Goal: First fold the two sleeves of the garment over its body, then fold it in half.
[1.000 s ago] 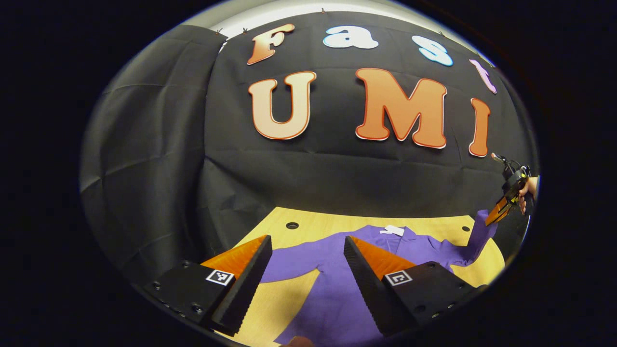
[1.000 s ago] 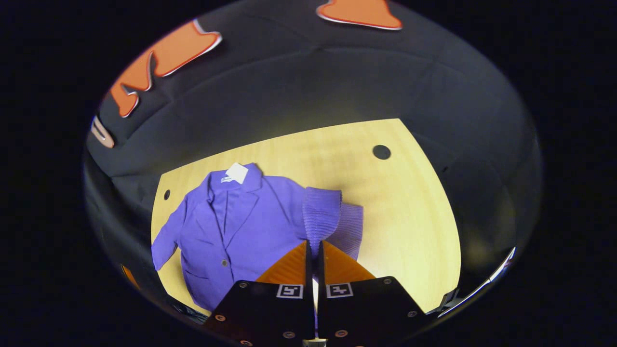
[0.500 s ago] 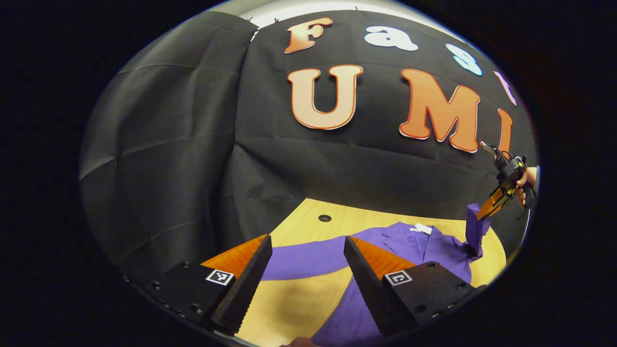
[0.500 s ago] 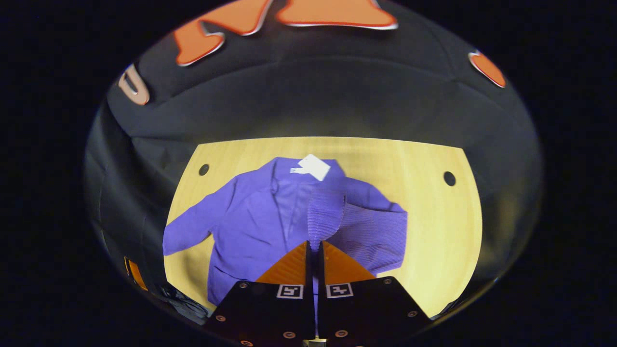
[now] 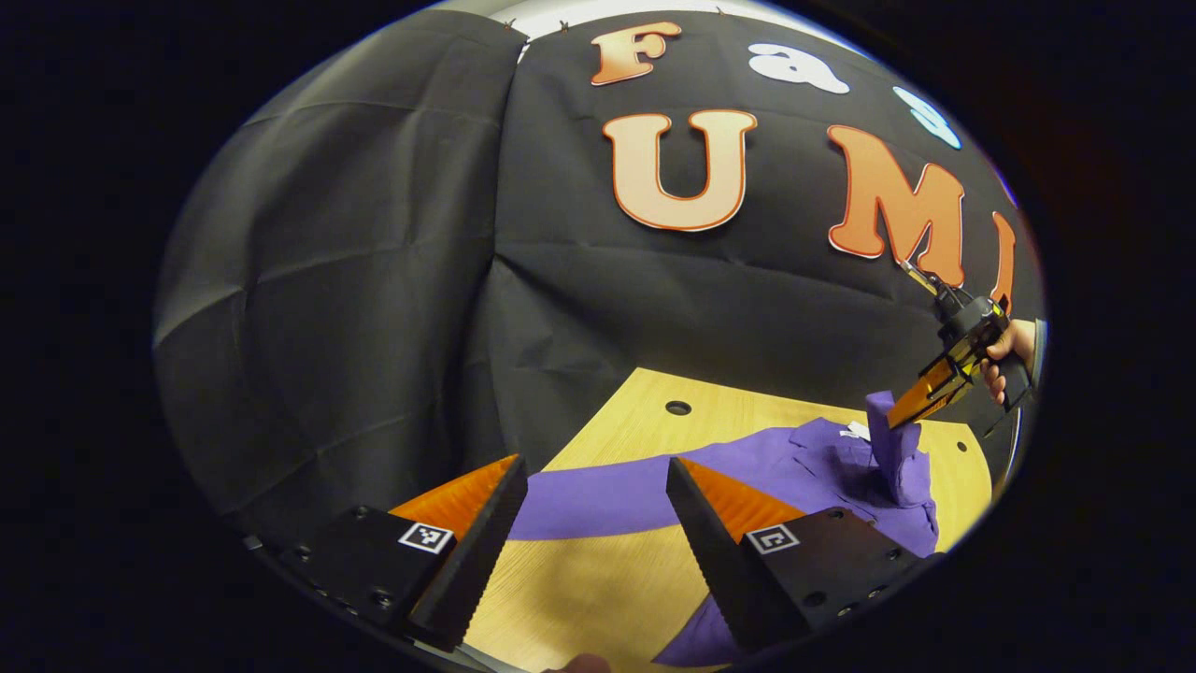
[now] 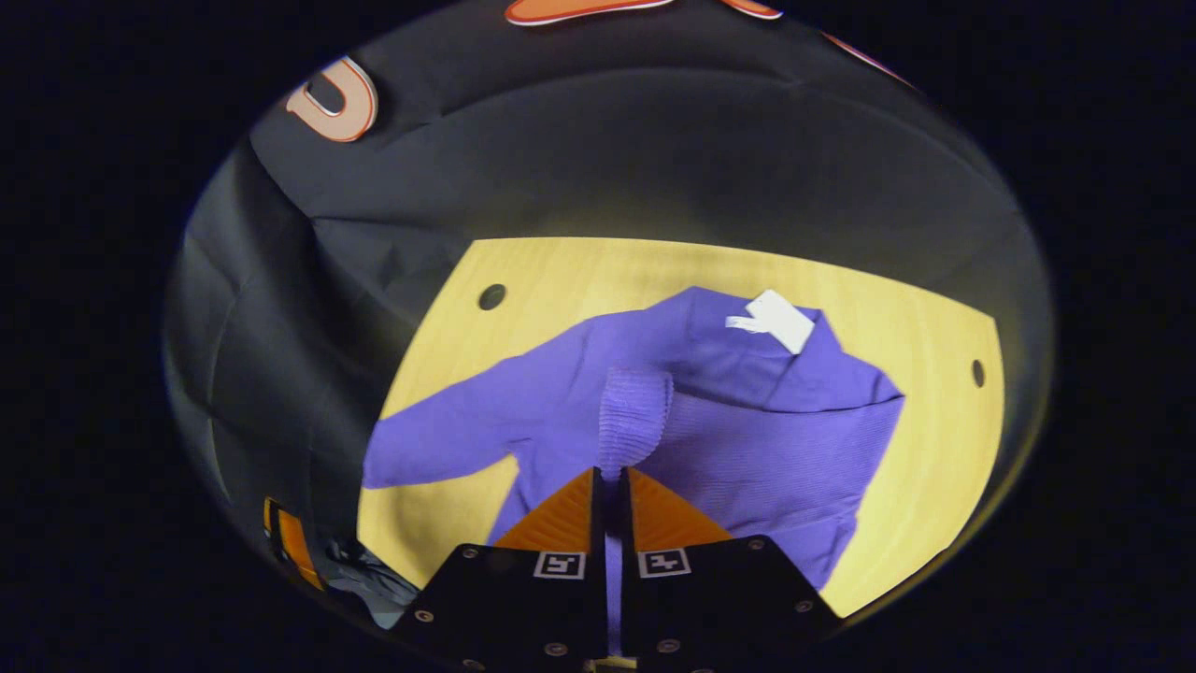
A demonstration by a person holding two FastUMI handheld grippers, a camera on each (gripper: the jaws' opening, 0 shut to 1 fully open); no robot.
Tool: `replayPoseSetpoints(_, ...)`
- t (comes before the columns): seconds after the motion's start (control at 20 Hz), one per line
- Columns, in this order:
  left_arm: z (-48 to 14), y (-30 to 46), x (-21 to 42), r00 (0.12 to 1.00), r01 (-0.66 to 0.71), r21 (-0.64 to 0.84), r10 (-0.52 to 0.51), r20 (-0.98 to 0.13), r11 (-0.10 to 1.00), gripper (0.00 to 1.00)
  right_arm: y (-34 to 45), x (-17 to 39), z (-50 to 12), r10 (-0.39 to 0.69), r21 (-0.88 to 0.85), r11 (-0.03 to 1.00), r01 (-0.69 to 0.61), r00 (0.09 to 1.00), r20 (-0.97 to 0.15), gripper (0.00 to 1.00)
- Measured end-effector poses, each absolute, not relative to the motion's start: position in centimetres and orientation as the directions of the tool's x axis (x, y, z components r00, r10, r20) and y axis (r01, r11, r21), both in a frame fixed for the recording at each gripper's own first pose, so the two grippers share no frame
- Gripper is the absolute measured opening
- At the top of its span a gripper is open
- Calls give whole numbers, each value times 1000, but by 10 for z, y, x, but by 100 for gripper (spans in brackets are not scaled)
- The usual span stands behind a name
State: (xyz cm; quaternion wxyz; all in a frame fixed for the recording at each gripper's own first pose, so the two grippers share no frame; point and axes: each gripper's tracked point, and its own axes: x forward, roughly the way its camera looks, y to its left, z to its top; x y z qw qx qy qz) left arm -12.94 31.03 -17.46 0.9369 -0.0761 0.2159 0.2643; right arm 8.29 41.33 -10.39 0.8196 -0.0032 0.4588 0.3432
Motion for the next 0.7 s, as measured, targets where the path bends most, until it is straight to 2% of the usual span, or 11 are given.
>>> replayPoseSetpoints(0.1,-186,309,-129,751,-540,-18,472,-462,842,98,429,71,-94,625,381,719,-581,300,-721,19)
replayPoseSetpoints(0.15,-190,312,-128,744,-545,-14,475,-470,839,98,429,70,-89,641,392,707,-588,300,-706,18)
replayPoseSetpoints(0.25,-194,321,-126,730,-549,-1,479,-486,836,98,424,76,-71,667,393,696,-600,341,-662,51)
replayPoseSetpoints(0.3,-197,326,-124,722,-553,6,483,-496,833,98,420,82,-61,676,393,697,-600,369,-638,42)
replayPoseSetpoints(0.45,-216,346,-110,671,-561,-11,447,-591,828,98,386,97,-19,684,350,715,-605,502,-529,77)
replayPoseSetpoints(0.5,-224,352,-104,655,-561,-19,430,-622,827,98,374,100,-9,675,322,726,-607,540,-503,81)
replayPoseSetpoints(0.55,-229,359,-98,637,-562,-23,415,-650,827,98,361,102,-2,662,294,739,-606,573,-483,89)
replayPoseSetpoints(0.7,-247,378,-77,567,-567,-30,364,-739,823,98,321,101,18,622,239,777,-582,653,-432,96)
